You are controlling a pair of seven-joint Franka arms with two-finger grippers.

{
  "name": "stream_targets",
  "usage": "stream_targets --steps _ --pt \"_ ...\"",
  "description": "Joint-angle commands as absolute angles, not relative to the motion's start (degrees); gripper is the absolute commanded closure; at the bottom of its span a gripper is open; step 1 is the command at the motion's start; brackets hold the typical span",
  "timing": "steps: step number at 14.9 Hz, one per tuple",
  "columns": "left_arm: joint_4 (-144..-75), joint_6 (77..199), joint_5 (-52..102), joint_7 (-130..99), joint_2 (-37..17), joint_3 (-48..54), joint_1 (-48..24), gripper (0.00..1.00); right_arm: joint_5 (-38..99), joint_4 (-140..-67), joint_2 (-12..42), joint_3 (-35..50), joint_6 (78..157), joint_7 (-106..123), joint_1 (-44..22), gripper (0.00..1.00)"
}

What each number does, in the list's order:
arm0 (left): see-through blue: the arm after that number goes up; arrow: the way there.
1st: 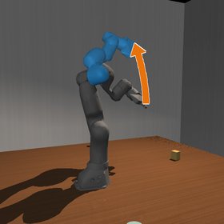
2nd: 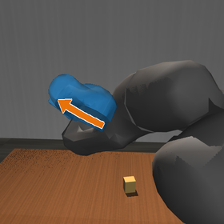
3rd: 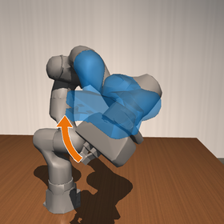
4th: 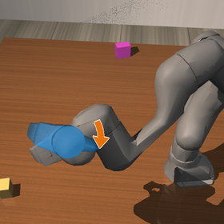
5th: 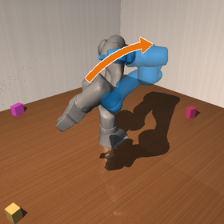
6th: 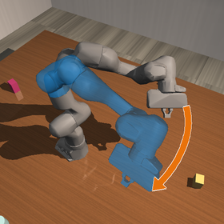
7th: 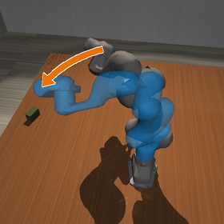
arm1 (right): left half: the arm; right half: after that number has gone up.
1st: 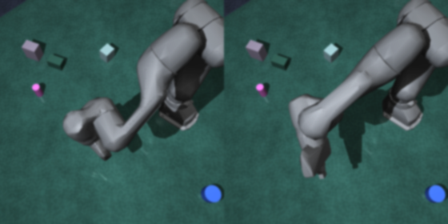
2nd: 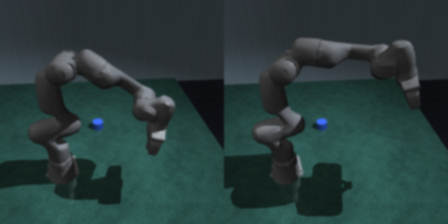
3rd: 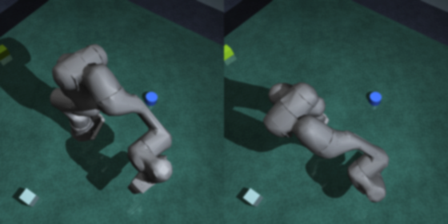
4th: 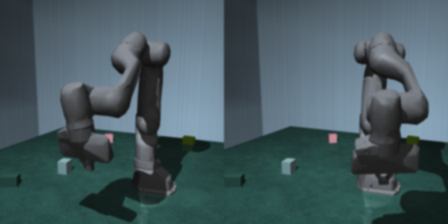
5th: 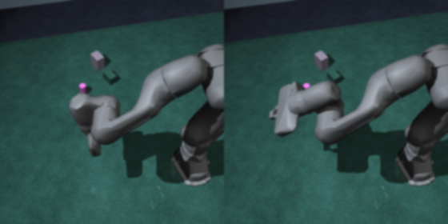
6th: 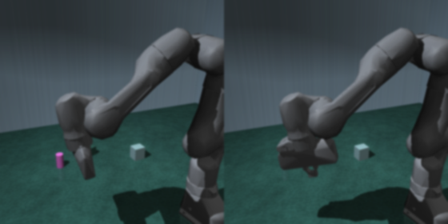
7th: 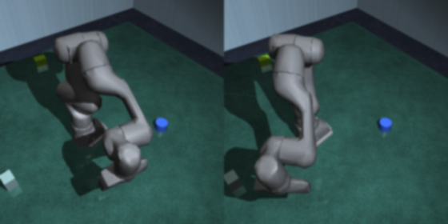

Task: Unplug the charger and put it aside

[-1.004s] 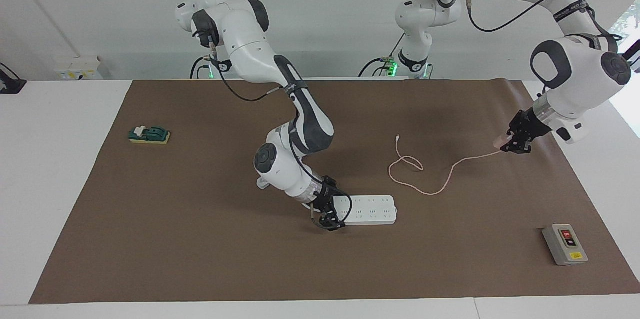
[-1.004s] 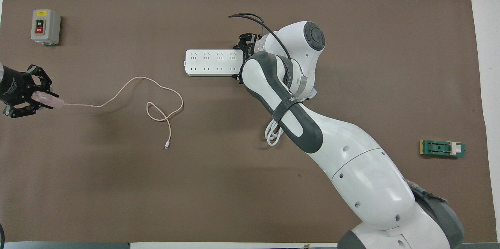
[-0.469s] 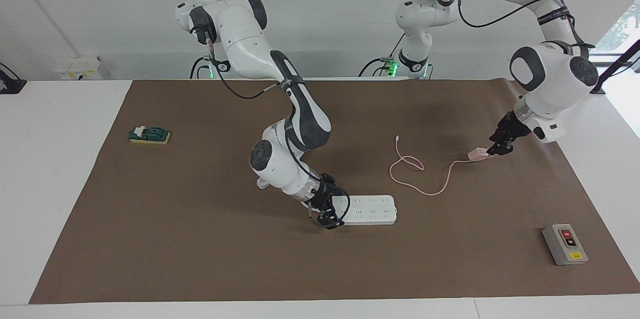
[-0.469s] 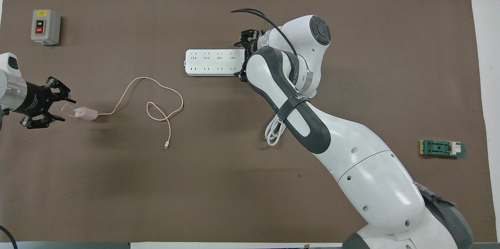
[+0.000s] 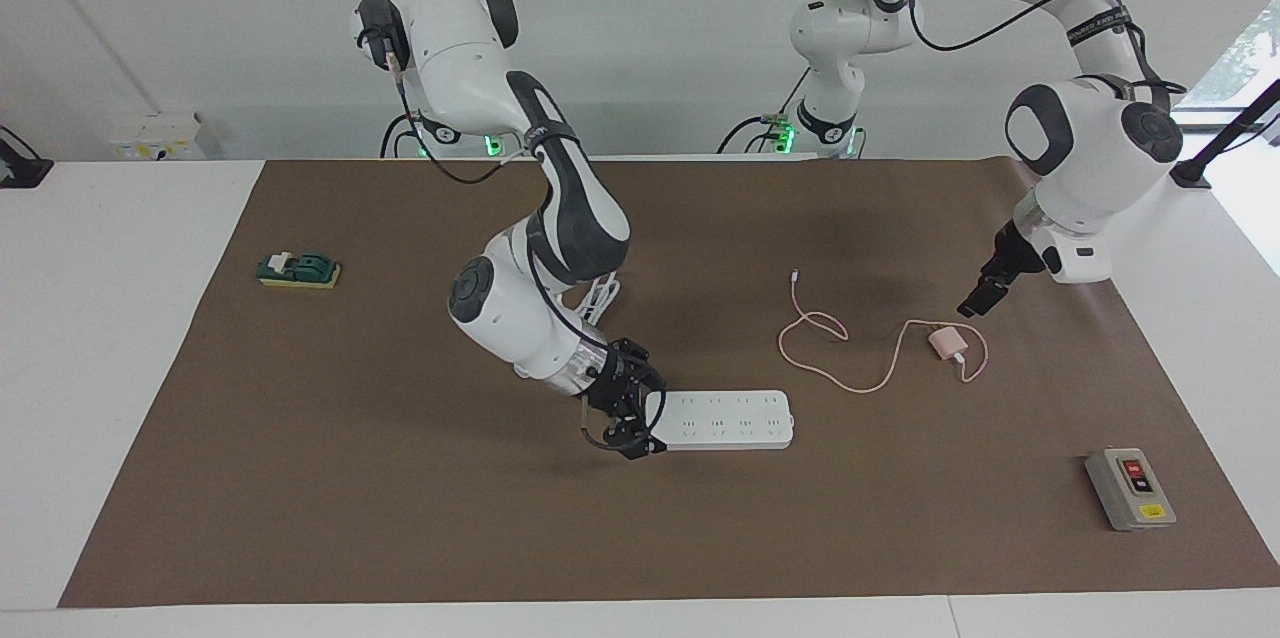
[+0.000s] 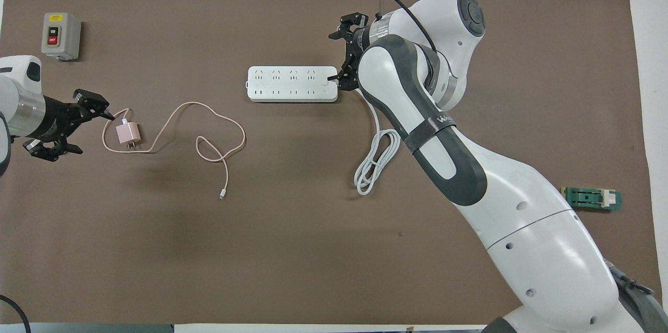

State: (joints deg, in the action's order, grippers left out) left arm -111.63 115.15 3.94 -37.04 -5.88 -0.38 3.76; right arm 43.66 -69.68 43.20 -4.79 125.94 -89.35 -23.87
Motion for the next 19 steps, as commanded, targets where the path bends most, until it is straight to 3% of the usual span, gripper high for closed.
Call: stream_targets --steps 1,10,14,16,19 --pt "-107.5 112.9 3.4 -34.6 -6.8 -1.1 3.3 0.0 39.8 -71.5 39.4 -6.3 121.4 -87.6 -23.6 0.0" --pt "-101.7 100.1 0.0 -15.2 -3.8 -0.9 3.3 0.0 32.1 -72.9 28.1 -6.6 104.6 -79.9 -18.5 0.0" --pt "-99.4 94.1 0.1 -10.3 -4.3 -0.6 2.6 0.0 23.2 -76.5 20.7 -6.7 98.8 -68.1 -17.6 0.0" --pt "-93.5 88.5 0.0 -5.6 -5.4 -2.1 -0.7 0.0 21.1 -77.1 18.2 -6.7 95.6 -61.6 -15.7 0.0" --pt "-93.6 86.3 0.1 -4.6 -3.2 -0.1 1.8 0.0 17.5 -77.2 15.1 -6.7 90.5 -47.7 -12.4 0.0"
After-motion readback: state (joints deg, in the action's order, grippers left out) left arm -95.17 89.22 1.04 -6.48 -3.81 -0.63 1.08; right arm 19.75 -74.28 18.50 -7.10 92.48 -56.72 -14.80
